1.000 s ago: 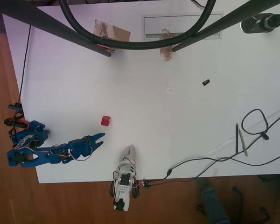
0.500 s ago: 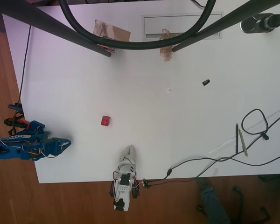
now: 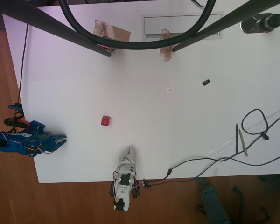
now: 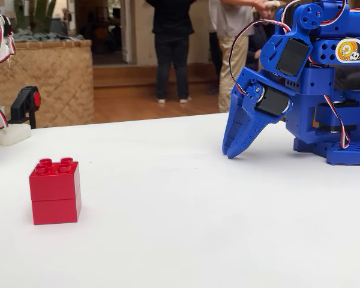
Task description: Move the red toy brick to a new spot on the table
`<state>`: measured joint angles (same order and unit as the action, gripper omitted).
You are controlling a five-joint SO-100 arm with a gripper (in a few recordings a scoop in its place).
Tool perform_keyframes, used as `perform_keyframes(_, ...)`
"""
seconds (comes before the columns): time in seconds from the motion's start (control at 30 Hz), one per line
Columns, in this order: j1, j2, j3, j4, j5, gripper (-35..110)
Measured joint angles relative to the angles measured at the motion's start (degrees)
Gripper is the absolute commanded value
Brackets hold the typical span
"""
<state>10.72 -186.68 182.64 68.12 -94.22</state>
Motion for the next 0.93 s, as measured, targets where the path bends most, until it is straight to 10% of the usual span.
perform_keyframes(0.93,-19.7,-1.2,0.0,0.7,3.0,8)
